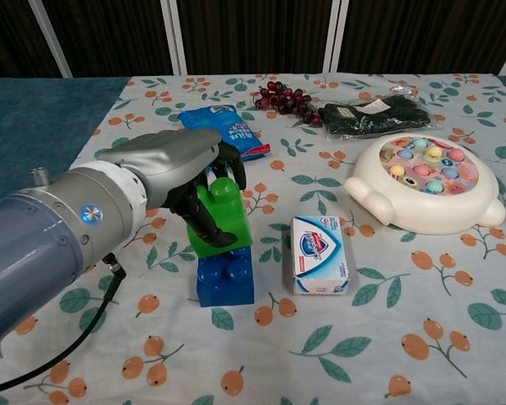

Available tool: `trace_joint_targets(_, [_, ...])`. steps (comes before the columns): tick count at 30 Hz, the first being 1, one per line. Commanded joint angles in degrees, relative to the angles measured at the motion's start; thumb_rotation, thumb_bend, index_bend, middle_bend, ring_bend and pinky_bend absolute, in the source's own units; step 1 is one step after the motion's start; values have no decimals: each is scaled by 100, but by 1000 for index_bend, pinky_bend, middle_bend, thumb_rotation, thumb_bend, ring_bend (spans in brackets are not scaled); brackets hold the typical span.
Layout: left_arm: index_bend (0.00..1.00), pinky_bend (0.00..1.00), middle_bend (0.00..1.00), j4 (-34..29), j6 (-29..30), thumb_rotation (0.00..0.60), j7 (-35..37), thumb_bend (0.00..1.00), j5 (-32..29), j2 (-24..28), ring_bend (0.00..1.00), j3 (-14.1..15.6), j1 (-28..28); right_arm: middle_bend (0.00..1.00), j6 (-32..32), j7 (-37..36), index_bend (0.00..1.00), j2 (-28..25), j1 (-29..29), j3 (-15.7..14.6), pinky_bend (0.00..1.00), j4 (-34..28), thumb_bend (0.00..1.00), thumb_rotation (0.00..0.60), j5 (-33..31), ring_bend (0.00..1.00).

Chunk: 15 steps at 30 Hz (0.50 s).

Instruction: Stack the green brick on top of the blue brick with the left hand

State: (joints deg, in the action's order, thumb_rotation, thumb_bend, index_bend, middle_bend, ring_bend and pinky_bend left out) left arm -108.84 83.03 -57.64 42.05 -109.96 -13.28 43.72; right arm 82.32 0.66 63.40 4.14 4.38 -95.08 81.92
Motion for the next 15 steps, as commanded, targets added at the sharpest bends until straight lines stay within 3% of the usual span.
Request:
trace_joint_targets(1, [582, 563, 547, 19, 4, 600, -24, 423, -15, -23, 482, -17, 29, 0, 0, 5, 0, -1, 0, -2, 190, 0, 96, 600, 4, 0])
trace_joint_targets(15, [579, 563, 545, 176, -31, 600, -358, 423, -378, -100, 482, -56, 191, 0, -2, -6, 0, -8, 0, 0, 189, -11, 96, 600, -3, 0])
